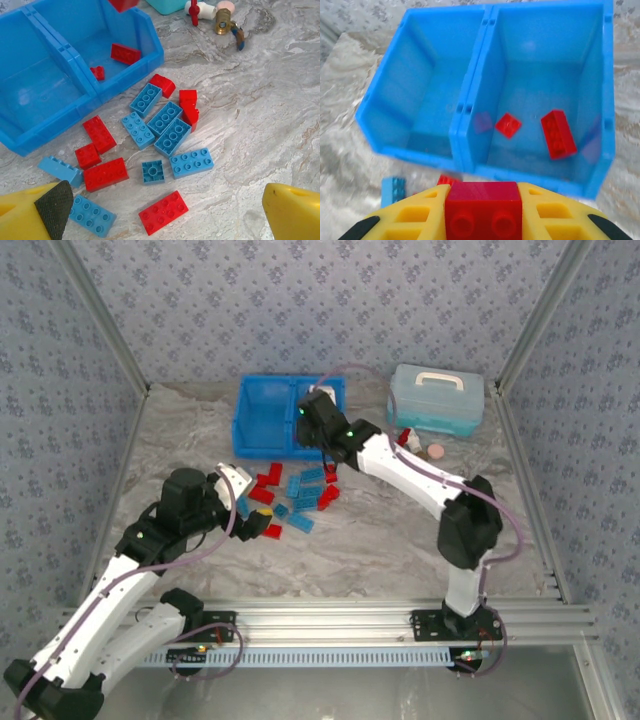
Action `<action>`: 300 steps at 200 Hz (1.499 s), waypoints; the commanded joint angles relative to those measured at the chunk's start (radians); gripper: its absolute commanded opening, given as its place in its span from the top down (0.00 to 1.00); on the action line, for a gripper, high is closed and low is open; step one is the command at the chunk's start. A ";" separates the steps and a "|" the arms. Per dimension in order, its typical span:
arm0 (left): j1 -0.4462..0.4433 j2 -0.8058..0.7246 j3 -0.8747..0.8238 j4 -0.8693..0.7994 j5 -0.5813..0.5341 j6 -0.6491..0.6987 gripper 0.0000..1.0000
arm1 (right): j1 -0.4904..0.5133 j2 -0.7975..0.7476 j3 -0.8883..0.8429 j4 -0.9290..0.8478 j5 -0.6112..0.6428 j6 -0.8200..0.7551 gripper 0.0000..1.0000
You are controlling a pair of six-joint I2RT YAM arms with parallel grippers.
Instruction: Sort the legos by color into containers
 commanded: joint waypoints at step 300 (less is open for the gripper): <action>-0.027 -0.008 0.010 0.011 -0.010 -0.012 0.01 | 0.019 -0.308 -0.424 0.049 0.072 0.211 0.47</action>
